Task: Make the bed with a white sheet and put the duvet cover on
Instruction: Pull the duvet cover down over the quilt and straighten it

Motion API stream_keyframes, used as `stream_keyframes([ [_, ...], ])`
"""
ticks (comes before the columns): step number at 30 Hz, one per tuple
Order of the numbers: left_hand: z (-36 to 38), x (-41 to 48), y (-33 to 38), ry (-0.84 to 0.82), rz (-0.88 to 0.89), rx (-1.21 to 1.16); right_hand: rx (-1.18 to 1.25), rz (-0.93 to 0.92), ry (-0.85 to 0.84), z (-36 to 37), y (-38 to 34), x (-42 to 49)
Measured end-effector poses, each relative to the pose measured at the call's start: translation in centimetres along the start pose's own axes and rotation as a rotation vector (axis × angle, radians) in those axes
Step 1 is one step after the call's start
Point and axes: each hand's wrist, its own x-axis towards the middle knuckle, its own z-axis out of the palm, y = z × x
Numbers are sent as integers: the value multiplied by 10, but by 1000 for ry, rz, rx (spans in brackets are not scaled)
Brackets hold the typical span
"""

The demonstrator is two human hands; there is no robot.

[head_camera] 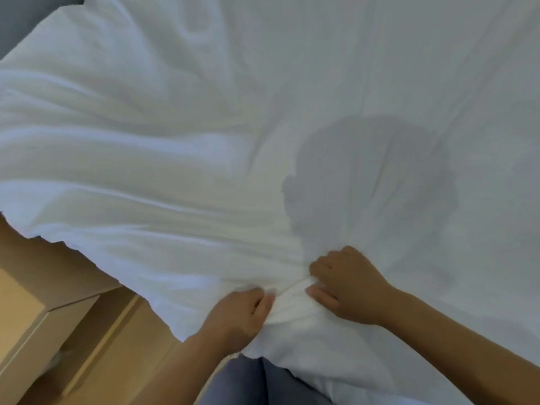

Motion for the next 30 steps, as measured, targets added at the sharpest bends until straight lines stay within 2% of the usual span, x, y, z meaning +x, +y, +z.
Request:
stream_keyframes([
  [2, 9, -2, 3, 59, 0, 50, -32, 2, 137, 10, 4, -23],
  [4, 23, -10, 7, 30, 48, 15, -84, -15, 175, 28, 12, -50],
  [5, 29, -17, 10, -53, 52, -89, -126, -21, 173, 38, 16, -64],
  [7, 36, -26, 12, -338, 15, -378, -194, 3, 212, 55, 21, -82],
  [8, 37, -28, 12, -450, -7, -461, -212, 28, 242, 60, 23, -85],
  [9, 37, -28, 12, -489, -20, -479, -218, 49, 272, 63, 23, -84],
  [11, 41, -24, 13, -360, -49, -359, -244, 12, 374, 66, 20, -74],
  [14, 61, -27, 23, 100, -71, 96, -253, -37, 403, 65, 15, -63],
  [18, 103, -58, 42, 631, 91, 224, -161, 50, 554, 59, 3, -86],
  [20, 126, -68, 56, 782, 200, 221, -167, 45, 560, 63, -8, -103],
  [23, 151, -73, 81, 739, 291, 323, -210, 60, 440, 76, -17, -131],
  [26, 162, -62, 95, 497, 217, 506, -191, 271, 363, 75, -3, -151],
  [28, 174, -44, 95, 357, 174, 610, -160, 371, 202, 75, 6, -165],
  [30, 181, -30, 100, 344, 203, 668, -228, 339, -29, 78, 12, -178],
])
